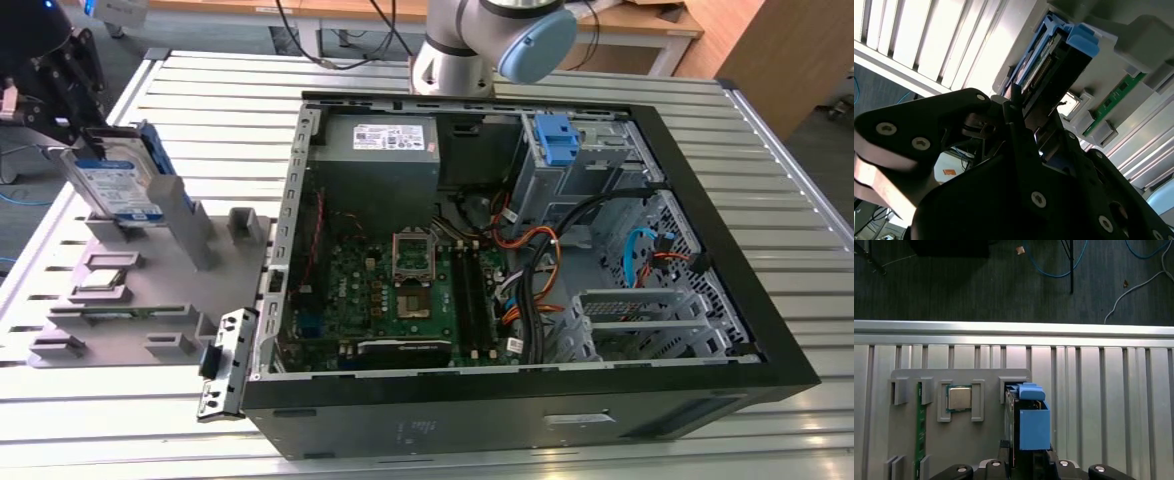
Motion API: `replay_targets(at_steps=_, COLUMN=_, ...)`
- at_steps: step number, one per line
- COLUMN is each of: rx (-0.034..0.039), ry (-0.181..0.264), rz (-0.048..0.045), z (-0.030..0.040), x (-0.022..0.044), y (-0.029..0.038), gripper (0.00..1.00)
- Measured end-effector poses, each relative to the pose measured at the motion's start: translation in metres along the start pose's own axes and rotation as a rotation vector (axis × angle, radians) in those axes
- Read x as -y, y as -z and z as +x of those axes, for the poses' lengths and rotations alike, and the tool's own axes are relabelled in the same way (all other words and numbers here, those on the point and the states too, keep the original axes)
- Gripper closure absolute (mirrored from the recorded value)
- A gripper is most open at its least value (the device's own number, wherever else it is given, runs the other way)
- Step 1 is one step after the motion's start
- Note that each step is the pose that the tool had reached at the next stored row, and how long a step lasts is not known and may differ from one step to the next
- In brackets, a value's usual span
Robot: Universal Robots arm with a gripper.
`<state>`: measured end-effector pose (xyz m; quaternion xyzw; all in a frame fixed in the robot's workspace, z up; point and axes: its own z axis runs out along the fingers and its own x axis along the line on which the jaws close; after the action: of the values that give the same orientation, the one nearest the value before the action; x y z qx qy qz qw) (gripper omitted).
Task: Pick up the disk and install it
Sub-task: 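Pick up the disk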
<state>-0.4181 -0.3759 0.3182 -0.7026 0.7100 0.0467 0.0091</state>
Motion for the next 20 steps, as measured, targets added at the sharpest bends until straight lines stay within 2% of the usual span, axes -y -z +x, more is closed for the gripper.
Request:
replay_targets(at_steps=14, rx=-0.0001, ry=0.000, rz=-0.0003, z=0.0000, x=-0.0001, y=0.0008, gripper=0.65)
replay_targets(at_steps=17, rx=0.0000, ry=0.000, rz=0.0000, z=-0.0004, x=-0.0002, y=0.0047, gripper=0.65)
replay_targets(at_steps=19, rx=0.0000, ry=0.000, rz=0.0000, z=-0.0007, x=-0.0005, y=0.0088, gripper=0.65)
replay_targets(at_steps=20, rx=0.0000, ry=0.000, rz=0.0000, z=-0.0010, x=-0.0007, y=0.0130, gripper=0.65)
